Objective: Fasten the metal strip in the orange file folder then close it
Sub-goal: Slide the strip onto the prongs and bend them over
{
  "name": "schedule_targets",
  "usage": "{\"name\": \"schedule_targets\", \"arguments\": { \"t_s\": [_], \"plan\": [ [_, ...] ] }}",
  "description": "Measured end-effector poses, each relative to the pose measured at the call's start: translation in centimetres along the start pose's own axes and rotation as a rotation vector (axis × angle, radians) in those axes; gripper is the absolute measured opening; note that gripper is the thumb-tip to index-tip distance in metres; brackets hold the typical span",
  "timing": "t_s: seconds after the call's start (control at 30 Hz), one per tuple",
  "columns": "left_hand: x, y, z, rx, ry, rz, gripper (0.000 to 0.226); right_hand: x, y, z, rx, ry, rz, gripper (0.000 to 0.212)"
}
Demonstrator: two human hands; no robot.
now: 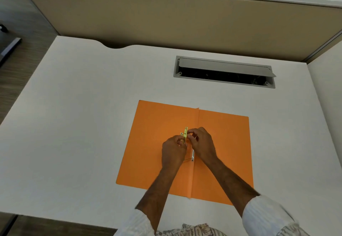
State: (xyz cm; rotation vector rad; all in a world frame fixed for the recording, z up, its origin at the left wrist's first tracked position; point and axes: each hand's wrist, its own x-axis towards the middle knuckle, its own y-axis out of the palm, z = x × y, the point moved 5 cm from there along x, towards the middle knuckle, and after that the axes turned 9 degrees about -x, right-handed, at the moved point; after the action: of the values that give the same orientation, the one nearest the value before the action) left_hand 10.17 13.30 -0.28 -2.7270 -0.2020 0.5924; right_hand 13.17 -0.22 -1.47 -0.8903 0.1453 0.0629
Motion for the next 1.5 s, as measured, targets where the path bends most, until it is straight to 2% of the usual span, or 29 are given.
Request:
{"name": "schedule_targets", "arguments": {
  "t_s": [0.13,0.23,0.37,0.43,0.6,0.83,1.03,1.3,1.5],
  "plan": [
    [0.2,0.0,0.1,0.004,0.001,0.007,0.023,-1.4,0.2,-1.0,-0.018,0.019,-0.011,0.022],
    [0.5,0.0,0.2,-0.014,-0.009,0.025,0.025,-3.6,1.0,-1.9,-0.066,-0.095,0.078,0.019],
    [0.6,-0.1,0.2,-0.019,-0.007,0.035,0.026,-6.0,2.2,-2.2,-0.258,-0.255,0.179,0.025],
    [0.6,0.0,0.1,-0.011,-0.008,0.045,0.026,-6.4,2.6,-2.1,-0.304,-0.287,0.174,0.028],
    [0.5,-0.1,-0.2,0.011,0.003,0.043,0.027,-5.7,2.0,-1.4,-0.345,-0.319,0.067,0.013],
    [0.7,-0.2,-0.2,0.028,0.013,0.042,0.027,-6.0,1.8,-0.8,-0.326,-0.442,0.185,0.021],
    [0.6,-0.3,-0.4,0.035,0.014,0.045,0.027,-5.8,1.6,-0.8,-0.398,-0.458,0.161,0.017],
    [0.5,-0.3,-0.3,0.024,-0.001,0.044,0.026,-5.6,1.7,-0.7,-0.349,-0.306,0.093,0.014],
    [0.6,-0.3,-0.2,0.003,-0.019,0.045,0.025,-5.5,1.9,-0.9,-0.344,-0.282,0.090,0.014]
  ]
}}
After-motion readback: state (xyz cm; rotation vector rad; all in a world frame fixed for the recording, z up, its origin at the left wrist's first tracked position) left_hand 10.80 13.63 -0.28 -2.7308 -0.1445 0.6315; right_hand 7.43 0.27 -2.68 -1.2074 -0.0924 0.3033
